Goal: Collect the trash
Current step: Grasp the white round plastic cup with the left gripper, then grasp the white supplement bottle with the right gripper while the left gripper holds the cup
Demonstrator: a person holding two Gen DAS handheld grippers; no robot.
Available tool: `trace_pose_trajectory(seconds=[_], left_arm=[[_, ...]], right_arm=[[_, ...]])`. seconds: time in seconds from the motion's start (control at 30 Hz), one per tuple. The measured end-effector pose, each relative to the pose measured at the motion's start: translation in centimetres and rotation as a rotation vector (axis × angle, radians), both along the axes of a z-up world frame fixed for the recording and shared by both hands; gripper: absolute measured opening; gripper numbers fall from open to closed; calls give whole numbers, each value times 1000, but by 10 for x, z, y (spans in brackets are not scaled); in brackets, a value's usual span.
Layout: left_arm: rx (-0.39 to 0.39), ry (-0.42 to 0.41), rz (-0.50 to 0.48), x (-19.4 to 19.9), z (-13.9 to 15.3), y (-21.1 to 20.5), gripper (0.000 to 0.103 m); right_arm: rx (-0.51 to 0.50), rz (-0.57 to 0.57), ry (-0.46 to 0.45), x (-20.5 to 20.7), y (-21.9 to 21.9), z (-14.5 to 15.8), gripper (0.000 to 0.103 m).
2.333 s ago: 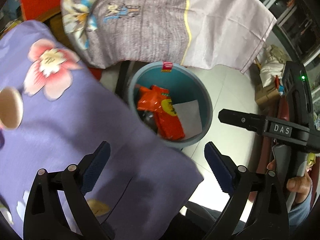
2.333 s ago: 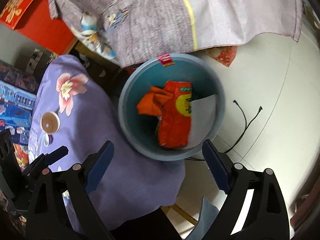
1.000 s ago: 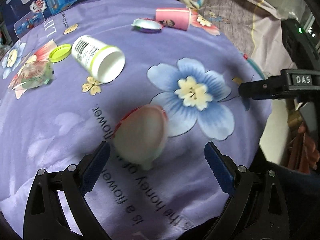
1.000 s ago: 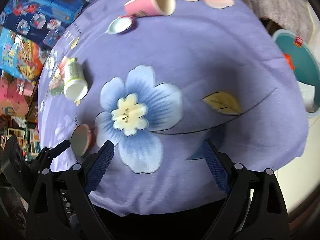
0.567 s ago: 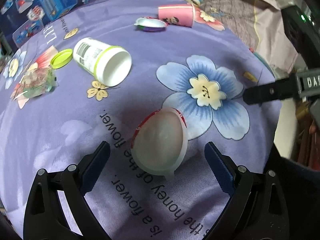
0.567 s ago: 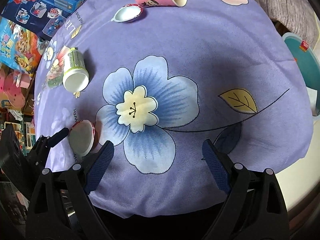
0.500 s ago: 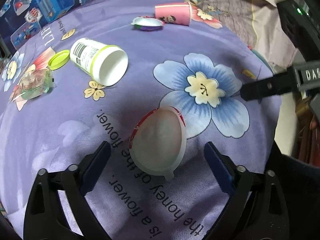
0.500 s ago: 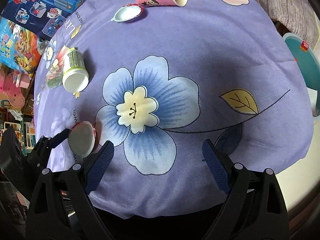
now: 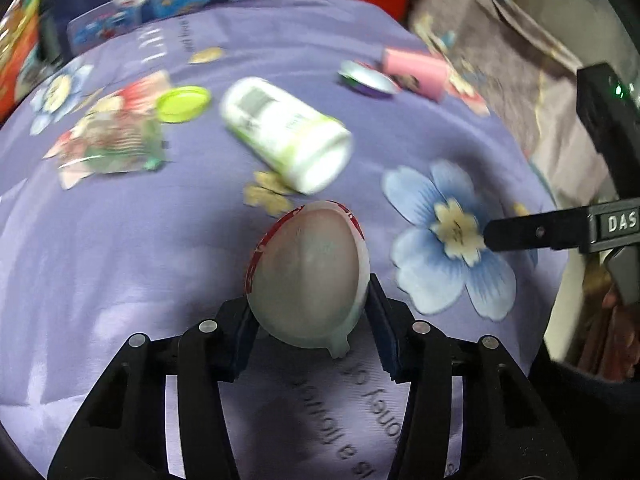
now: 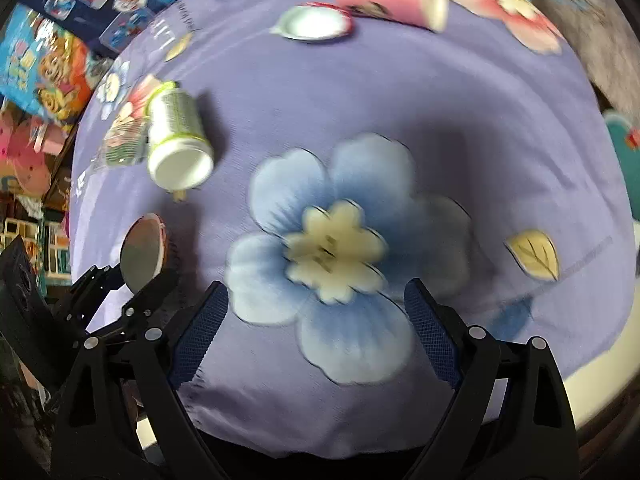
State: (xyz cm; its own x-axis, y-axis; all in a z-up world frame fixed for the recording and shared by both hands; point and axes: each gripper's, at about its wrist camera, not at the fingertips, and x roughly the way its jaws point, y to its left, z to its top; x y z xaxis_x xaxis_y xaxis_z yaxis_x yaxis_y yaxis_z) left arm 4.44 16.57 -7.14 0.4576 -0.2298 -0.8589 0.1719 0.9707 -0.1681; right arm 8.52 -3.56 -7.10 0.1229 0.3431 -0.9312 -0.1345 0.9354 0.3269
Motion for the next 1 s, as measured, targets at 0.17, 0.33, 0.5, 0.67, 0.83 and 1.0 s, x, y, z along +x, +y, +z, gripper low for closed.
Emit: trace_pose_trajectory(seconds=[0.17,0.33,0.5,0.67,0.83,1.0], left_arm=[[-48,-12,91,4,9,39,51],[-93,7,146,11,10,70,51],[-120,19,163,18,8,82,51],[-124,26,167,25,5,83,51],[-131,42,171,33,1,80,51],[-125,49,164,39,0,70,51]], right_arm=[[18,72,-20,27,42,10,86],[52,126,4,57,80,9,86],[31,181,-11,84,113,4,86],[7,219,-50,101,135,-2,86],[21,266,-34,105,146,-12,58],[26,260,-69,97,130,-5,50]])
